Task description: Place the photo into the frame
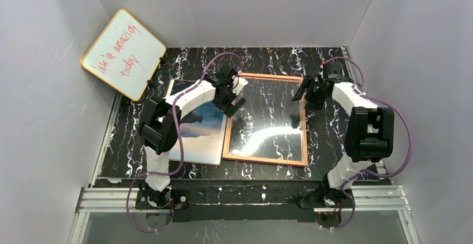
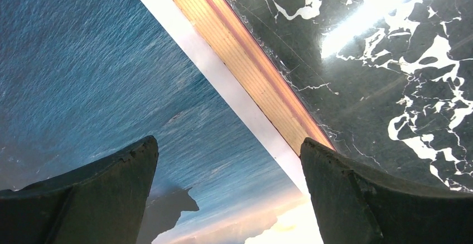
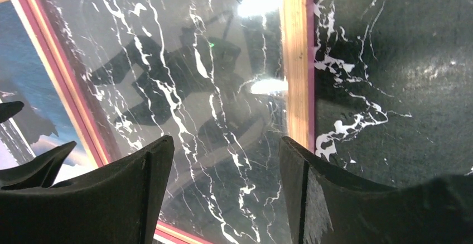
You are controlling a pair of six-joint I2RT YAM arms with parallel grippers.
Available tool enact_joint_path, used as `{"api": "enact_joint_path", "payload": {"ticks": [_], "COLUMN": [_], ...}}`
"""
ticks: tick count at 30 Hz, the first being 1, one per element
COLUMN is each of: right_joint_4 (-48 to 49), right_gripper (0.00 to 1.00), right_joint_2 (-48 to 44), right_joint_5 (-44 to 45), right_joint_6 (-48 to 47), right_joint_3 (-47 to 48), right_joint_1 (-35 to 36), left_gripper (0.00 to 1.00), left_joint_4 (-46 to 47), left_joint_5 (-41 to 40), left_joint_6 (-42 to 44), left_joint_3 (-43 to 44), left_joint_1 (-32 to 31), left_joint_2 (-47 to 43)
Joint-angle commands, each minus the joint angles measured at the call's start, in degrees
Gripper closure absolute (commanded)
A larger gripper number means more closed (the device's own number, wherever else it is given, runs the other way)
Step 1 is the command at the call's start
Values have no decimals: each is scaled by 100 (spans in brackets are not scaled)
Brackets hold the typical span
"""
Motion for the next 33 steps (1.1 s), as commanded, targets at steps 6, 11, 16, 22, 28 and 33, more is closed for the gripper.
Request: {"api": "enact_joint_path", "payload": {"ticks": [6, 11, 16, 22, 28, 33], "right_joint_4": [169, 226, 278, 364, 480, 720], "right_gripper": [25, 25, 26, 26, 27, 28], "right_joint_2": [71, 81, 120, 136, 124, 103], "right_joint_5": [-24, -20, -29, -104, -274, -557], "right_joint_6": [-56, -64, -50, -5, 103, 321], "right_joint_3": [-263, -377, -464, -586, -710, -862], "right_joint_1": [-31, -31, -29, -30, -30, -31], "left_gripper": [5, 6, 6, 6, 6, 6], "left_joint_4": [-152, -152, -126, 10, 33, 24], "left_joint_5": [-106, -172, -80, 82, 233, 248], "left_joint_6": [20, 127, 119, -80, -117, -56], "left_joint_3": [36, 107, 49, -76, -49, -67], "left_joint_1": [124, 355, 449, 393, 310, 207], "left_joint_2": [75, 21, 96, 317, 472, 572]}}
